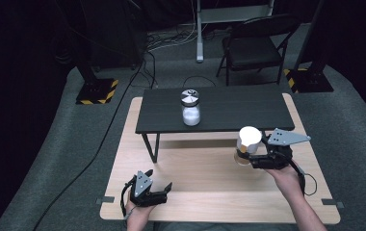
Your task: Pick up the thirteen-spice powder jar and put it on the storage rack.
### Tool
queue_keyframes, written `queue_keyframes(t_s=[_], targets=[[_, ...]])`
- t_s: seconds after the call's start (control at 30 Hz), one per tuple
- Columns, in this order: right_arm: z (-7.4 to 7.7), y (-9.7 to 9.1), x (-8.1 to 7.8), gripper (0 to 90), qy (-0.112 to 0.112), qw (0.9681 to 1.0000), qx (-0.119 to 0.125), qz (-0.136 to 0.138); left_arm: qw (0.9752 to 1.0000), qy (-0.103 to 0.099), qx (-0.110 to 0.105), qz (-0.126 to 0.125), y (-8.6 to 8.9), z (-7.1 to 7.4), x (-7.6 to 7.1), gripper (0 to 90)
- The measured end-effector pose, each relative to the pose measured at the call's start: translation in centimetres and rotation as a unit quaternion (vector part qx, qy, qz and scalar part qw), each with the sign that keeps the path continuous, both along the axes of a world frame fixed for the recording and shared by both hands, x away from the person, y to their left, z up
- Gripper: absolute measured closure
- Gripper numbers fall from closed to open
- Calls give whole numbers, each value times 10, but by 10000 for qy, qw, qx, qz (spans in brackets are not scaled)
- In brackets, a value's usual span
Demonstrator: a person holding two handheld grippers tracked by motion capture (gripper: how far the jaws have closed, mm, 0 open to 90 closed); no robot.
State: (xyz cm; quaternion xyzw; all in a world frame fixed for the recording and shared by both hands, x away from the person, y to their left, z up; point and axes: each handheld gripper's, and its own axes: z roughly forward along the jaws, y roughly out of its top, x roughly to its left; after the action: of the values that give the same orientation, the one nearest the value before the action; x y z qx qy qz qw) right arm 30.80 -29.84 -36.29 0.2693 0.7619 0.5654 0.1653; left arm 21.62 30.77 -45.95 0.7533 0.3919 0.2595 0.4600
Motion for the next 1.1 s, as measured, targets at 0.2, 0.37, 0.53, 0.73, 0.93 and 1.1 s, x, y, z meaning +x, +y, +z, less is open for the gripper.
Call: queue_keyframes(t_s=[0.2,0.37,0.53,0.73,0.93,1.1], targets=[[14,1,7,292,39,10000,60,-44,10000,-5,9,-12,0,0,0,105],[27,3,13,292,46,10000,41,-53,10000,5,8,-19,0,0,1,105],[37,4,16,292,-4,10000,56,-66,10000,7,4,-22,0,0,1,105],[46,5,19,292,-71,9999,43,-105,10000,13,8,-29,0,0,1,105],[55,7,22,292,-141,9998,35,-133,10000,21,12,-39,0,0,1,105],[64,9,27,292,-185,9996,26,-210,10000,25,-4,-33,0,0,1,105]])
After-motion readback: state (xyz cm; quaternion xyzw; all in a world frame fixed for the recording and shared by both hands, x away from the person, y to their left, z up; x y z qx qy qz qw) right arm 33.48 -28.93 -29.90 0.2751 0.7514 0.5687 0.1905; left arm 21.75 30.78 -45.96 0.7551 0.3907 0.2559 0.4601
